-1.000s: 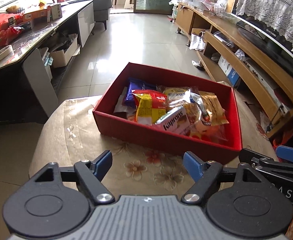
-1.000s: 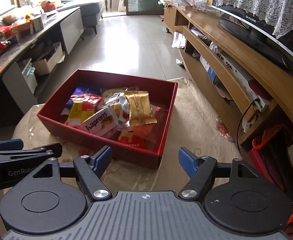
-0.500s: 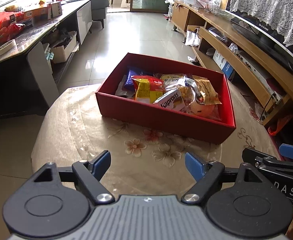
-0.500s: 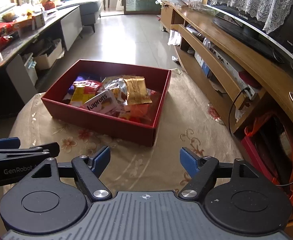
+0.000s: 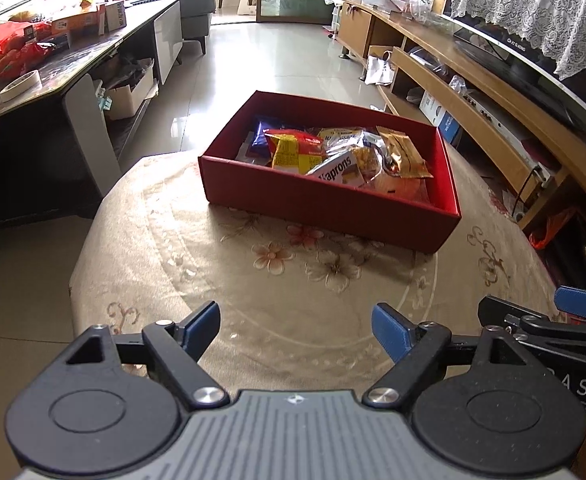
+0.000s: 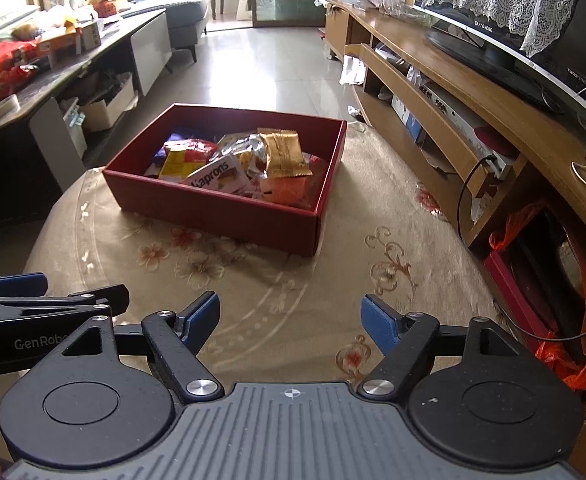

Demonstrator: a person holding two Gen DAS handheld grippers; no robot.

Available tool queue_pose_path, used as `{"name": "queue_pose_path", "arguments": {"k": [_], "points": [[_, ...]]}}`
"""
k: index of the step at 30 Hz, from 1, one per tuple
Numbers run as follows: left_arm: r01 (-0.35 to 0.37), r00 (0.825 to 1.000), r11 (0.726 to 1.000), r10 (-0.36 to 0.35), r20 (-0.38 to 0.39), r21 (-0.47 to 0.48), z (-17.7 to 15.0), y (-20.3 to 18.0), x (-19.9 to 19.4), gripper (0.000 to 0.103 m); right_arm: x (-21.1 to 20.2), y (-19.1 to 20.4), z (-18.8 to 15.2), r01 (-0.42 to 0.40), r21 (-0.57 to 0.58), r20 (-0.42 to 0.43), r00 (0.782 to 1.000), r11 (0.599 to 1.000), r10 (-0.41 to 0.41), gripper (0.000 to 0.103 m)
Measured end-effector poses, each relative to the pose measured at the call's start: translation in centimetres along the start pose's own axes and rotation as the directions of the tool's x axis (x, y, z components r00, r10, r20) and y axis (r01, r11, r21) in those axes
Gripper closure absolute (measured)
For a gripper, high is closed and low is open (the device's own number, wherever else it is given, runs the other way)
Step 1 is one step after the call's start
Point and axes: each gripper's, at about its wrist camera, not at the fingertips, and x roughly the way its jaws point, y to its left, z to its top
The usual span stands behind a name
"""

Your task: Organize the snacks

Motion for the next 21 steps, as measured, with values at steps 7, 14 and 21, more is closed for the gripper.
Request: {"name": "queue_pose_path", "arguments": {"k": [7, 14, 21], "points": [[-0.001, 1.0, 1.0, 0.001, 0.0, -0.008, -1.2, 0.1, -0.5, 0.023, -0.5, 0.2, -0.9, -0.004, -0.011, -0.007, 1.0, 1.0, 0.004, 0.02], [-0.013, 0.999, 1.0, 0.014, 0.03, -0.008, -1.6, 0.0, -1.2, 0.023, -0.8, 0.2, -1.2, -0.015, -0.014, -0.002, 1.0, 1.0, 0.015, 0.02], [-0.016, 0.999, 1.0, 0.016, 0.037, -0.008, -2.0, 0.0, -1.6, 0.023, -1.1, 0.1, -1.3, -0.026, -0.018, 0.005, 1.0, 0.999, 0.026, 0.02]]}}
